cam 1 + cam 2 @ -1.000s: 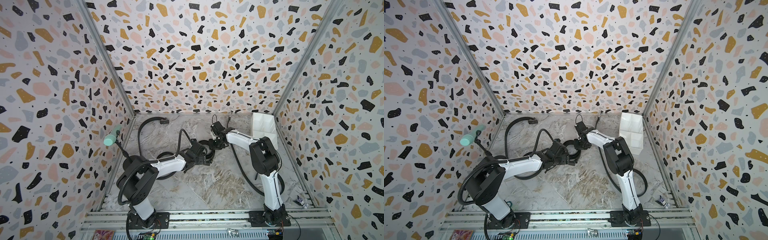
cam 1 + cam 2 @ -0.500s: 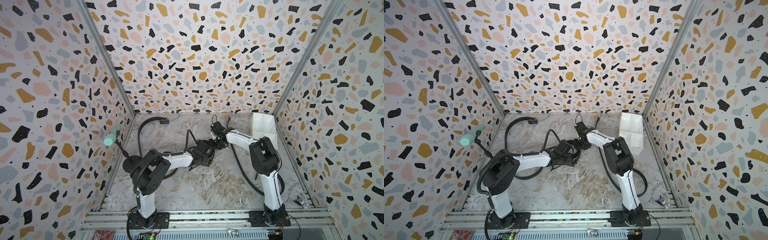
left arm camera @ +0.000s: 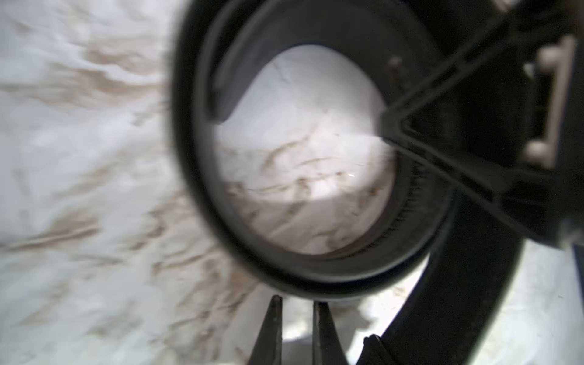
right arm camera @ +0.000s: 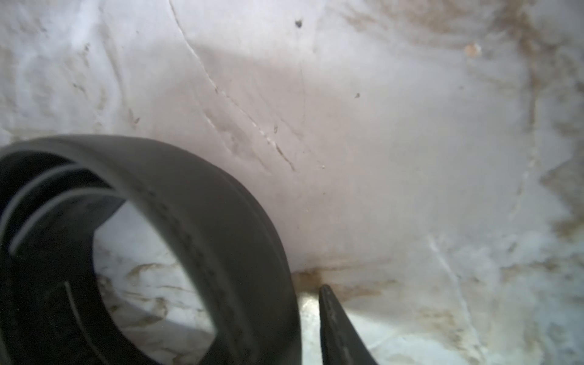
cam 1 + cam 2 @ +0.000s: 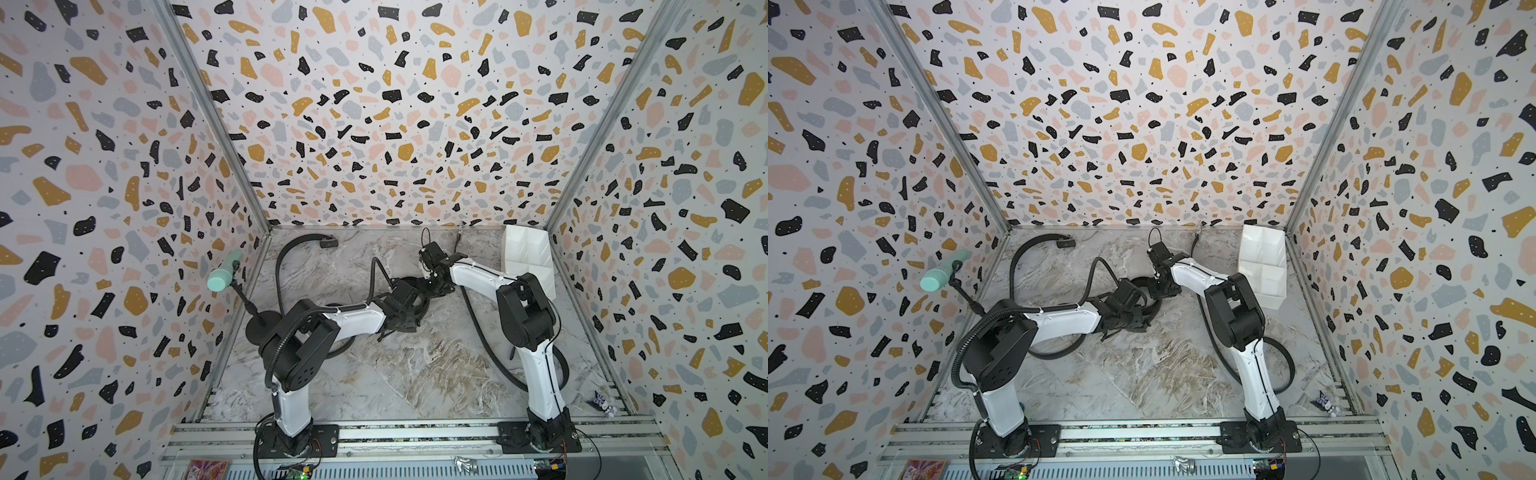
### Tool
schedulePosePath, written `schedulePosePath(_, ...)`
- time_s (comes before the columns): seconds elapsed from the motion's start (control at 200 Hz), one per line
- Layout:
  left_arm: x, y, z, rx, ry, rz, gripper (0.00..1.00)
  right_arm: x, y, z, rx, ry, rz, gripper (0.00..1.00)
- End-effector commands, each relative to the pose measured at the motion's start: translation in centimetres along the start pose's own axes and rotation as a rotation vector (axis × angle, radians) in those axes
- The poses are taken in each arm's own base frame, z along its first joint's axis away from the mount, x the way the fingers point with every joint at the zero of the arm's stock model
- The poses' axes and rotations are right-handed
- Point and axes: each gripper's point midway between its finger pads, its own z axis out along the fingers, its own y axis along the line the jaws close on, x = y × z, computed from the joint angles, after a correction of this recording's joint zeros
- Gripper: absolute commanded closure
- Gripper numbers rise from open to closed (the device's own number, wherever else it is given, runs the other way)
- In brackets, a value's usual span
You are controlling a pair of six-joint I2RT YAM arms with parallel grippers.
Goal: Place the belts into the storage roll
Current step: Roll the belt at the center of the board.
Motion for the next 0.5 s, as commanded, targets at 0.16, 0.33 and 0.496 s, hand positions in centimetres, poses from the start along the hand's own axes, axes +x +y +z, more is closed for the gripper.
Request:
schedulePosePath(0.16, 3.9, 7.2, 0.2, -0.261, 0.102, 0.103, 1.0, 5.7, -4.4, 2.6, 0.137, 0.224, -0.042, 0.64)
schedulePosePath(0.33, 4.3, 7.2, 0.4, -0.279, 0.12, 0.161, 1.0, 5.2, -3.2, 2.7, 0.07, 0.221, -0.041, 0.57)
schedulePosePath(0.496, 4.1, 5.9, 1.0, -0.282, 0.128, 0.223, 1.0, 4.2, -0.6, 2.5, -0.107, 0.174, 0.028, 0.52)
